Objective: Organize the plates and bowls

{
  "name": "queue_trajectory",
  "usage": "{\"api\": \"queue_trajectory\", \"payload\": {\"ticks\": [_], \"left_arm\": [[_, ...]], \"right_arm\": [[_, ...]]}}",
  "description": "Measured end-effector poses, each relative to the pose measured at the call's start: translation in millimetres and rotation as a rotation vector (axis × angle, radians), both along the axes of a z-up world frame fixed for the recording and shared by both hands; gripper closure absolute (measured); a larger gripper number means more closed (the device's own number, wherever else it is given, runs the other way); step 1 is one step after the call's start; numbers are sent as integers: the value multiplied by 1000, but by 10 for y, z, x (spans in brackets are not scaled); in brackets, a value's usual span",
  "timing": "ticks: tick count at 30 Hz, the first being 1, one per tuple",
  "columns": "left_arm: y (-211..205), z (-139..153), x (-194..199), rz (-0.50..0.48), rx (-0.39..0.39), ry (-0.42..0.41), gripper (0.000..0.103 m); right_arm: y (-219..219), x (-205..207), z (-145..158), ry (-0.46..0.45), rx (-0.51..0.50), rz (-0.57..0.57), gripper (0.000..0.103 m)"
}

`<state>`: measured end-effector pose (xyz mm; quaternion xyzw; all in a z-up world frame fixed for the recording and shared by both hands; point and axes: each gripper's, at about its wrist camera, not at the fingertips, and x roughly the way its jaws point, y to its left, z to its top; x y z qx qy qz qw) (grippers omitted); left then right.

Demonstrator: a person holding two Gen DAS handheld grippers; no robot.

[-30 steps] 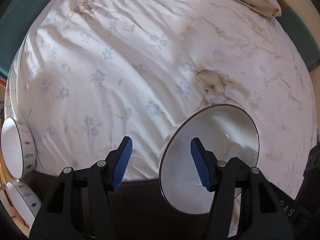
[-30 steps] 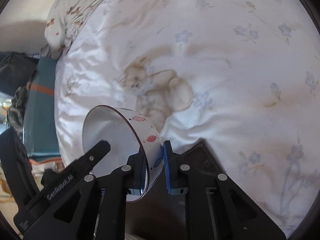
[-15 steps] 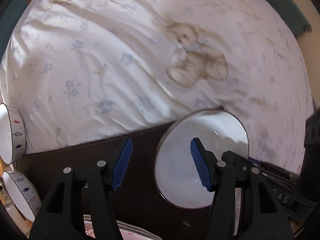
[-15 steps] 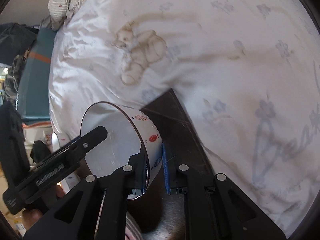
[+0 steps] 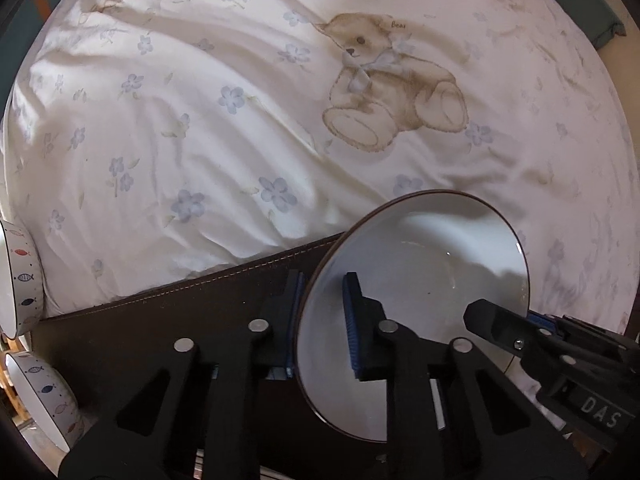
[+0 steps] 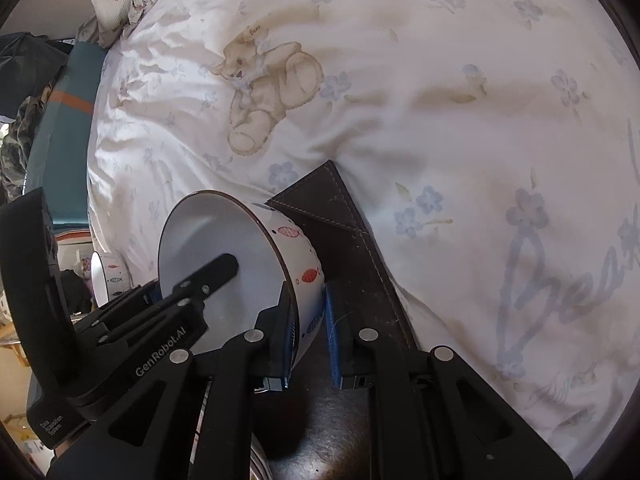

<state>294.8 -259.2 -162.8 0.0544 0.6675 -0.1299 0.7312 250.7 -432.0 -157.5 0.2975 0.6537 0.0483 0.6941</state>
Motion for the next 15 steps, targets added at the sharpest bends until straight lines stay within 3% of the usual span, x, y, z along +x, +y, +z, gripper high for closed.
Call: {"api": "queue_trajectory", "payload": {"ticks": [5, 15], "left_arm": [[72, 86, -60, 2, 2, -10, 92], [479, 588, -260, 55, -29, -84, 93]], "right_arm": [[51, 4, 62, -27, -42, 29, 87], [271, -137, 491, -119, -54, 91, 88]]}}
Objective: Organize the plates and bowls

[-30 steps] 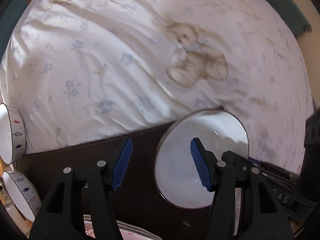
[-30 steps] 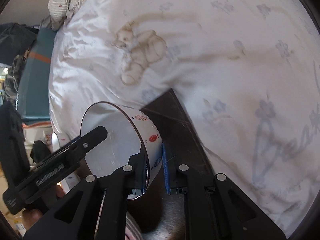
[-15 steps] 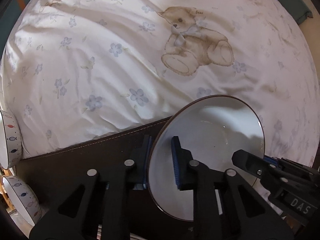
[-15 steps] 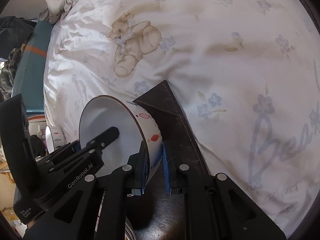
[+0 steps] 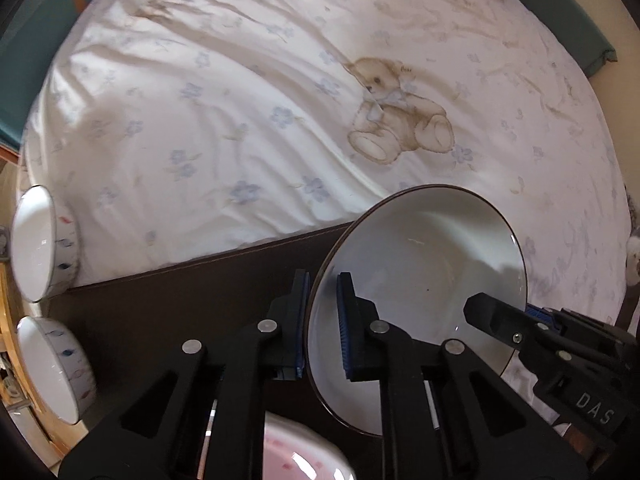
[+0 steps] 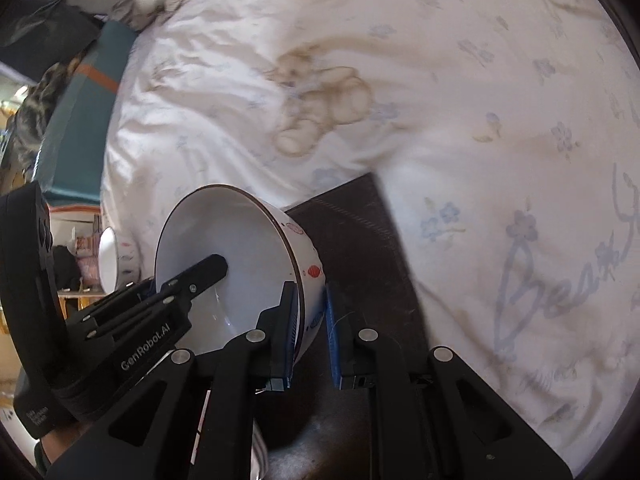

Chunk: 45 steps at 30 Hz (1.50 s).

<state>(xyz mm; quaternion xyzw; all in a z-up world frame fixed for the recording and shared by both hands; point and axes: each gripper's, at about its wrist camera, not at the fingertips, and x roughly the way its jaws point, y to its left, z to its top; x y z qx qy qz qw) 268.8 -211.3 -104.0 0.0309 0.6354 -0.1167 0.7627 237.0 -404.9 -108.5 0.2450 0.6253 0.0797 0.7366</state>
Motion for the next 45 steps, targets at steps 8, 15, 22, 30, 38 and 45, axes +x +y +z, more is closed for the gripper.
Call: {"api": "queue_trajectory", "payload": {"ticks": [8, 15, 22, 30, 38, 45], "left_arm": [[385, 358, -370, 45, -17, -43, 92], [780, 552, -863, 79, -27, -98, 93], [1221, 584, -1379, 122, -60, -103, 93], [1478, 385, -1571, 152, -94, -59, 93], [1420, 27, -1568, 130, -95, -7, 93], [1322, -199, -1566, 103, -83, 36, 93]], "right_arm": [[429, -319, 384, -72, -5, 70, 87], [818, -653, 601, -119, 6, 120, 87], [1202, -1053, 645, -130, 33, 184, 88], [1486, -1334, 465, -97, 34, 211, 88], [1555, -1417, 214, -38, -14, 204, 88], [1504, -1417, 23, 9, -59, 206, 88]]}}
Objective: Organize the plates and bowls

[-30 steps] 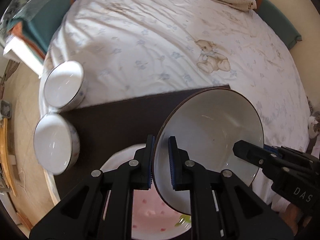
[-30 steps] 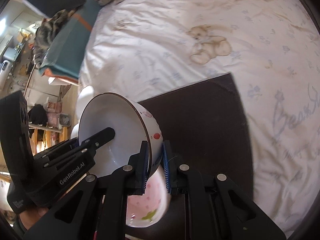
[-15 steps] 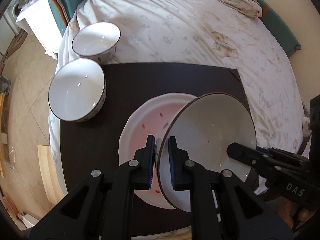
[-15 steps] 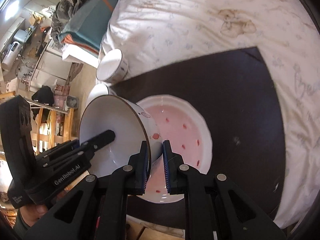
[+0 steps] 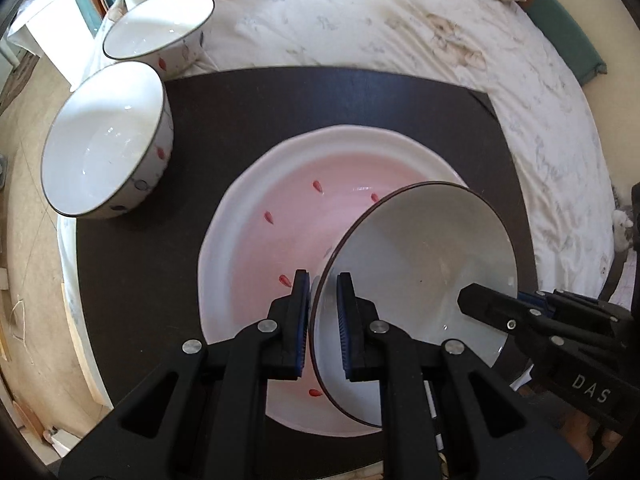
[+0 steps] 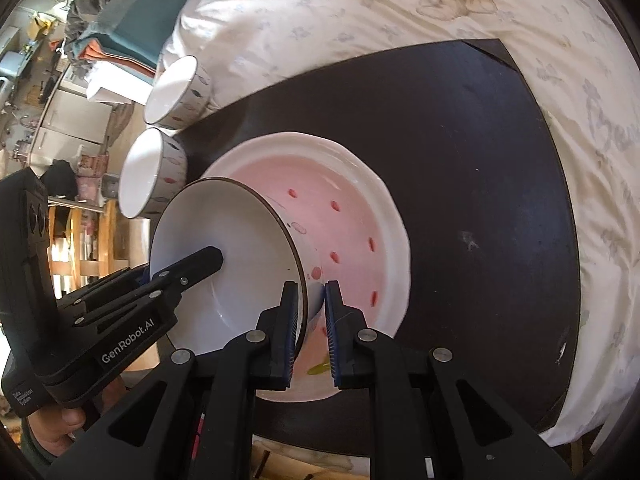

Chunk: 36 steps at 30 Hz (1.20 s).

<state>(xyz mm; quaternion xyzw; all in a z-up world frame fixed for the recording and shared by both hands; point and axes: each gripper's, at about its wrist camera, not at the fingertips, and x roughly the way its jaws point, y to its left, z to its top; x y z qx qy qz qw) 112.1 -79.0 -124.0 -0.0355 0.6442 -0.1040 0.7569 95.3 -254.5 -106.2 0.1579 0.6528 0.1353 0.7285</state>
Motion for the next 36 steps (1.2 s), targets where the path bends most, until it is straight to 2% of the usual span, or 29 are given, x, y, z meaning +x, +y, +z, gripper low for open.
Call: {"api": "queue_trajectory", "payload": {"ticks": [8, 16, 20, 27, 30, 31, 33, 36], "left_arm": [[10, -63, 53, 14, 12, 7, 93], [62, -86, 82, 27, -7, 13, 92], [104, -34, 97, 49, -26, 2, 93], [167, -20, 74, 64, -26, 22, 91], [185, 27, 55, 69, -39, 6, 90], [191, 61, 46, 67, -29, -10, 87], [203, 111, 27, 63, -2, -39, 68], [222, 176, 7, 69, 44, -85, 62]], "right_arm": [[33, 15, -102, 21, -26, 20, 88], [-19, 50, -124, 30, 11, -15, 85], [3, 61, -111, -3, -15, -15, 85], [-82, 100, -112, 23, 53, -56, 84], [-125, 102, -58, 1, 66, -70, 84], [-142, 100, -27, -9, 71, -77, 84], [-147, 103, 8, -23, 80, -81, 84], [-170, 103, 52, -50, 68, -100, 84]]}}
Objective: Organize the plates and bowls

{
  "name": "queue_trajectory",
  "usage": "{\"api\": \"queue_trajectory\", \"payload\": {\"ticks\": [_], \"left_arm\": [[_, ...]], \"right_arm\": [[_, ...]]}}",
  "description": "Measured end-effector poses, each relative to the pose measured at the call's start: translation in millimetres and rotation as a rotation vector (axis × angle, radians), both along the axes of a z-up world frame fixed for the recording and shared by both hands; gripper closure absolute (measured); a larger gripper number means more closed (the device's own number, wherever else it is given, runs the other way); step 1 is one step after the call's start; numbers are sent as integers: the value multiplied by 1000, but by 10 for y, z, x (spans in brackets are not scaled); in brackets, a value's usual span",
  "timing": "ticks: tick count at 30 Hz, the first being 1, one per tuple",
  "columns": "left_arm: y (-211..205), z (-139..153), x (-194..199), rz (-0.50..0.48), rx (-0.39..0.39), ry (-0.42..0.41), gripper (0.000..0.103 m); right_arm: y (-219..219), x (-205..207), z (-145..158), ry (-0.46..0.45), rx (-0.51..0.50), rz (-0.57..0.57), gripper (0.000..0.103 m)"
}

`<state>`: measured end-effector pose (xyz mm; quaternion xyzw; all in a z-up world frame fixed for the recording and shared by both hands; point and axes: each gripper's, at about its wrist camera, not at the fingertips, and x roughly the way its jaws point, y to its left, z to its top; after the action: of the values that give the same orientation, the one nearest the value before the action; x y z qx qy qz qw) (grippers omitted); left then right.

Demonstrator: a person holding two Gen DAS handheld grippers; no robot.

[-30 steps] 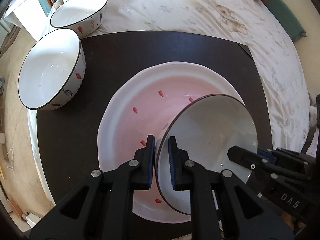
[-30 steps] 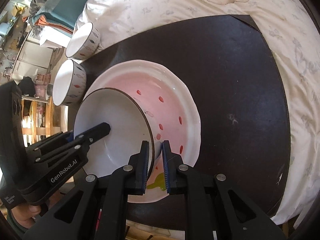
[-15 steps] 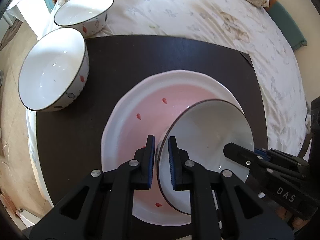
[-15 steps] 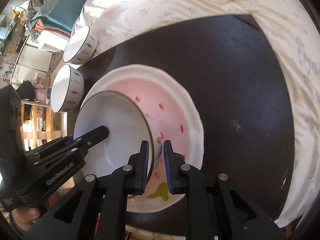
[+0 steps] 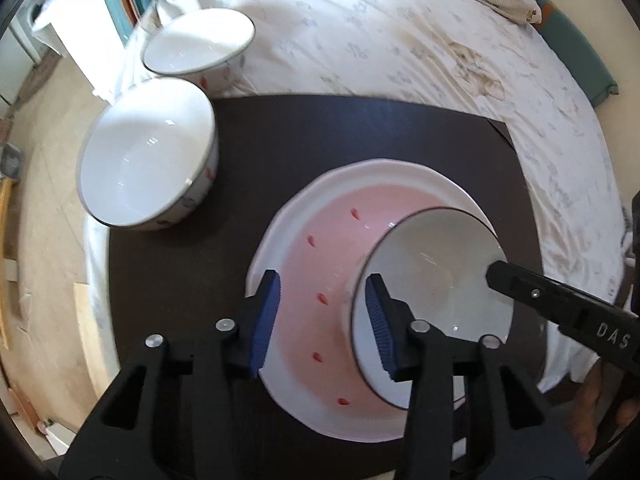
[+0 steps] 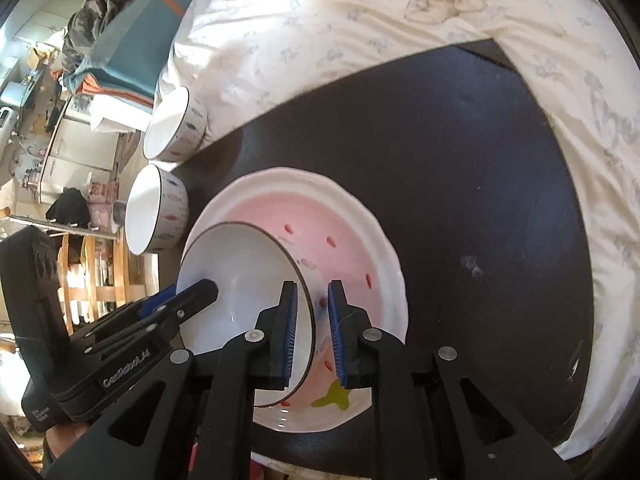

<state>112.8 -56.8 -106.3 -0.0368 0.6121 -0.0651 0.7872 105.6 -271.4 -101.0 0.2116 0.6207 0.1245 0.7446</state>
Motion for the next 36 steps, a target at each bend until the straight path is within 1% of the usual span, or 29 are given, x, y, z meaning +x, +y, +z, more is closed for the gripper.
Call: {"api": "queue_trajectory", "payload": {"ticks": [2, 6, 8, 10, 11, 12, 13, 14, 19, 20, 23, 26, 28, 31, 33, 36], "left_arm": [[8, 16, -1, -5, 5, -6, 61], [-3, 46, -33, -16, 41, -29, 56], [-11, 66, -47, -23, 42, -33, 55], [-18, 89, -59, -29, 39, -37, 51], [-19, 100, -65, -28, 42, -41, 50], [-15, 118, -77, -24, 50, -46, 46], [-8, 131, -84, -20, 56, -51, 44], [-6, 147, -96, -15, 60, -59, 41], [4, 276, -161, -31, 64, -101, 40], [6, 297, -170, -32, 59, -103, 41], [49, 410, -192, -37, 8, -110, 40], [102, 538, -230, -30, 15, -137, 40], [163, 641, -245, -18, 36, -168, 40], [276, 754, -272, 22, 65, -215, 40], [371, 803, -263, 49, 67, -228, 40], [462, 866, -201, 74, 46, -242, 40]], "right_arm": [[-6, 1, 11, -2, 7, -8, 84], [16, 5, 56, -21, 8, -3, 84], [22, -7, 72, -26, 14, 0, 83], [31, -12, 93, -35, 12, 0, 73], [23, -14, 103, -40, 14, -4, 56], [20, -19, 122, -47, 16, -11, 41], [12, -31, 158, -65, 14, -19, 39], [15, -37, 187, -76, 6, -18, 39], [2, -68, 271, -97, 7, -23, 39], [0, -76, 281, -99, 4, -23, 39], [-15, -113, 329, -116, -3, -26, 39], [-64, -153, 377, -130, 1, -41, 39], [-84, -181, 425, -145, 5, -47, 39], [-73, -206, 482, -167, -19, -45, 39], [-48, -209, 517, -177, -18, -40, 38], [6, -194, 572, -183, -12, -31, 39]]}}
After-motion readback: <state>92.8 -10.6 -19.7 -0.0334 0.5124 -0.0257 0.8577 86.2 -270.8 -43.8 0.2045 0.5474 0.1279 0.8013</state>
